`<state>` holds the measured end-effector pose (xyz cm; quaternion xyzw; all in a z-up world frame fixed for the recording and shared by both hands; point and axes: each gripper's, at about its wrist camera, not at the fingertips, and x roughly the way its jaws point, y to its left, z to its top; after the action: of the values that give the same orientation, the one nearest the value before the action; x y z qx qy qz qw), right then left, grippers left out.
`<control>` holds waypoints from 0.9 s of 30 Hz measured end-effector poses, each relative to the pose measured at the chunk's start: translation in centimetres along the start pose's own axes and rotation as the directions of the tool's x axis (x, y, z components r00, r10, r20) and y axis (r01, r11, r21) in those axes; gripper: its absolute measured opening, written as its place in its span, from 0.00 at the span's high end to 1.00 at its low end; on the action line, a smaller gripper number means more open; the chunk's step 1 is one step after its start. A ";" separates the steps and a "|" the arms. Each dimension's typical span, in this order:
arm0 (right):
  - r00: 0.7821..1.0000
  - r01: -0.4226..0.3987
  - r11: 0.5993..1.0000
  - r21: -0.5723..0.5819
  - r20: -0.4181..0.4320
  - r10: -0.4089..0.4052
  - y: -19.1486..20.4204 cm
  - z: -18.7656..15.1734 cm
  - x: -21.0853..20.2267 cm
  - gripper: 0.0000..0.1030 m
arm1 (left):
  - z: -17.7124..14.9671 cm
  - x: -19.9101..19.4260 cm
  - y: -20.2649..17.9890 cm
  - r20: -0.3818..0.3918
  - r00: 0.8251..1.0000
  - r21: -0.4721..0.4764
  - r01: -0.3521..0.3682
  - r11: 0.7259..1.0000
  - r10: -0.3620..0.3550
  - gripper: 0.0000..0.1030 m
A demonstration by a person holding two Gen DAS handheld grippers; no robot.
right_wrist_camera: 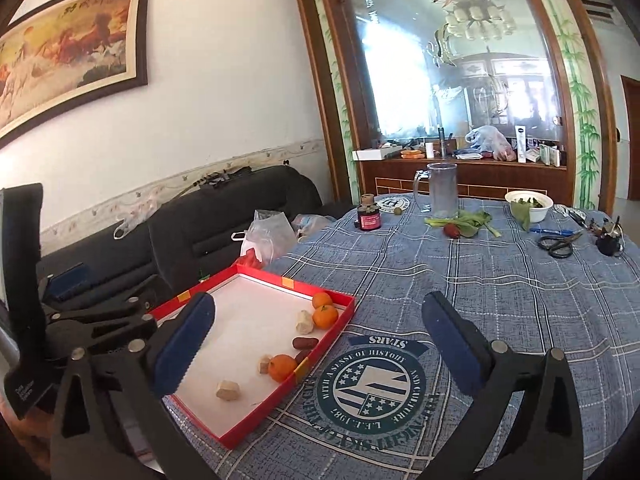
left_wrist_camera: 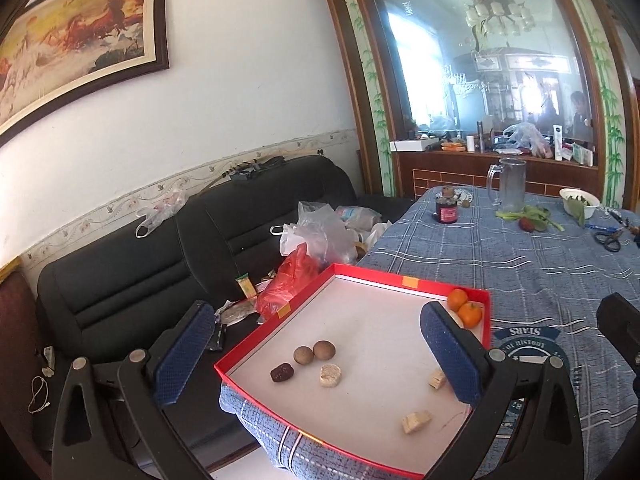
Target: Organize fruits
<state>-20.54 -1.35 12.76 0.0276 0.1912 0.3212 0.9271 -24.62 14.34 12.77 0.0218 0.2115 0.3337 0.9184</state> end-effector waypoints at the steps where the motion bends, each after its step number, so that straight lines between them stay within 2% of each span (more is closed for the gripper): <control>1: 1.000 -0.003 1.000 0.011 0.000 0.003 -0.2 0.0 -0.2 0.00 | 0.0 -0.2 0.1 0.002 1.000 -0.004 0.006 1.000 -0.006 0.00; 5: 1.000 -0.019 0.998 0.063 -0.001 0.019 -1.1 -0.3 -0.5 0.00 | -0.1 -0.9 0.3 0.002 1.000 -0.018 0.015 1.000 -0.015 0.00; 11: 1.000 -0.011 0.995 0.096 0.017 0.010 -1.3 -0.3 -1.1 0.00 | -0.6 -0.4 1.0 -0.046 0.999 -0.045 0.022 0.999 -0.024 0.00; 27: 0.999 -0.023 0.999 0.044 -0.029 0.025 1.6 -1.3 0.1 0.00 | -2.1 0.1 2.9 -0.073 0.997 -0.071 0.025 0.997 -0.031 0.00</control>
<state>-21.88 -0.06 11.83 0.0455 0.2114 0.3284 0.9195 -27.13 16.45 11.29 -0.0257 0.2336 0.3286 0.9148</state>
